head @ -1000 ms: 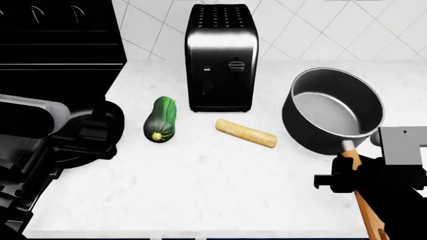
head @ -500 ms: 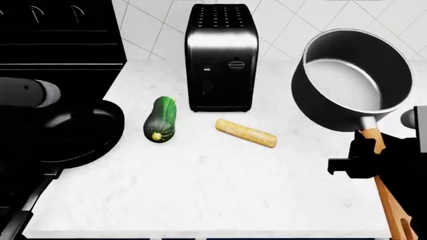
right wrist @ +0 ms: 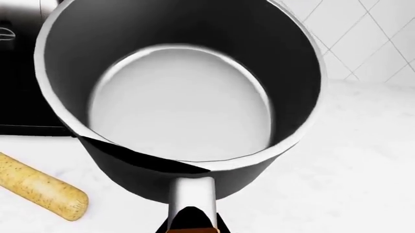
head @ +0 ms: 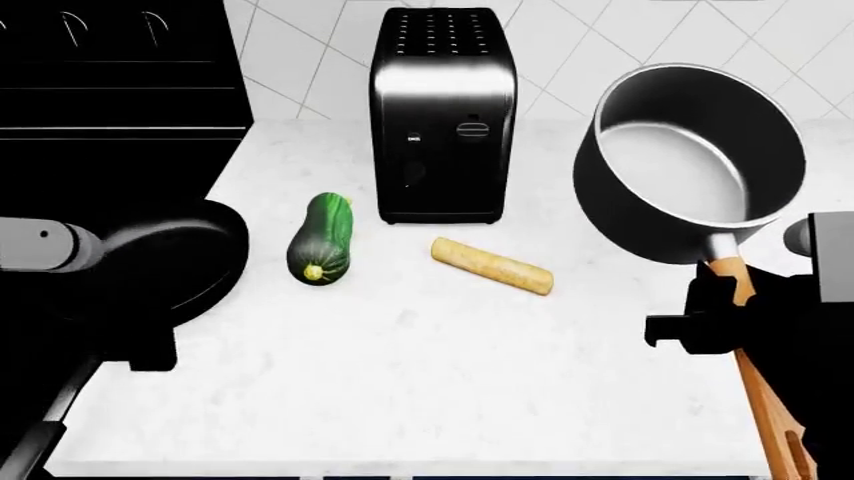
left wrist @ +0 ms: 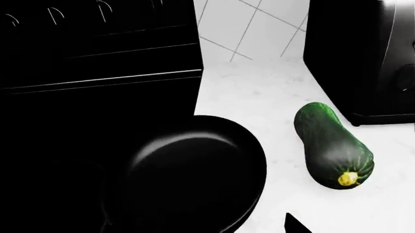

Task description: Place both pans onto different burners. Then place the zucchini and the sausage on different pans.

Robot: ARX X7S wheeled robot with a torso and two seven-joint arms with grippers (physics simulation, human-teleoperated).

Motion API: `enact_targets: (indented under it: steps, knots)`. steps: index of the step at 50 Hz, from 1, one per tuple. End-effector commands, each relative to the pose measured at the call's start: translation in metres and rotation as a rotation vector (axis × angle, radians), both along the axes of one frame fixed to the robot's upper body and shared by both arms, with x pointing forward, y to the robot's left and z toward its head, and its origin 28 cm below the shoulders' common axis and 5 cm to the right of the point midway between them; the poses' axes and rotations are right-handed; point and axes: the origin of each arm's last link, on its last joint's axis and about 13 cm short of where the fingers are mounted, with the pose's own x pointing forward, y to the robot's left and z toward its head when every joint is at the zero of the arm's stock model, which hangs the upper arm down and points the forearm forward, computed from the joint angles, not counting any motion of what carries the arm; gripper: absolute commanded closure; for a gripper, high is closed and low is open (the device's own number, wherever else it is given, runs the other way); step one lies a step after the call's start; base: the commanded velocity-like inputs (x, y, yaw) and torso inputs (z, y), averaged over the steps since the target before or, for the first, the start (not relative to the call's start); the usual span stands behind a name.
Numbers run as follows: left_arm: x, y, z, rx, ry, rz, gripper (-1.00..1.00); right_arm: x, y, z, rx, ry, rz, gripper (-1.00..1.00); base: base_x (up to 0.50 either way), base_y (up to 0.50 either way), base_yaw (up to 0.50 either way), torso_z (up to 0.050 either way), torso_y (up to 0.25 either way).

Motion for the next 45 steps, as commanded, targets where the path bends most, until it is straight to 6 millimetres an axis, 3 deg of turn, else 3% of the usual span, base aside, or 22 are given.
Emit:
enact_targets:
  steps: [1, 32, 45]
  knots:
    - [-0.010, 0.004, -0.010, 0.001, 0.055, 0.018, -1.00, 0.006, -0.001, 0.003, -0.016, -0.034, -0.026, 1.00, 0.00, 0.00, 0.00, 0.000, 0.010]
    - [0.004, 0.011, -0.032, -0.095, 0.082, 0.051, -1.00, 0.015, 0.003, -0.005, -0.013, -0.009, -0.009, 1.00, 0.00, 0.00, 0.00, 0.000, 0.001]
    - [-0.001, 0.017, -0.033, -0.101, 0.080, 0.080, -1.00, 0.018, 0.006, -0.007, -0.016, -0.004, -0.002, 1.00, 0.00, 0.00, 0.00, 0.000, 0.002]
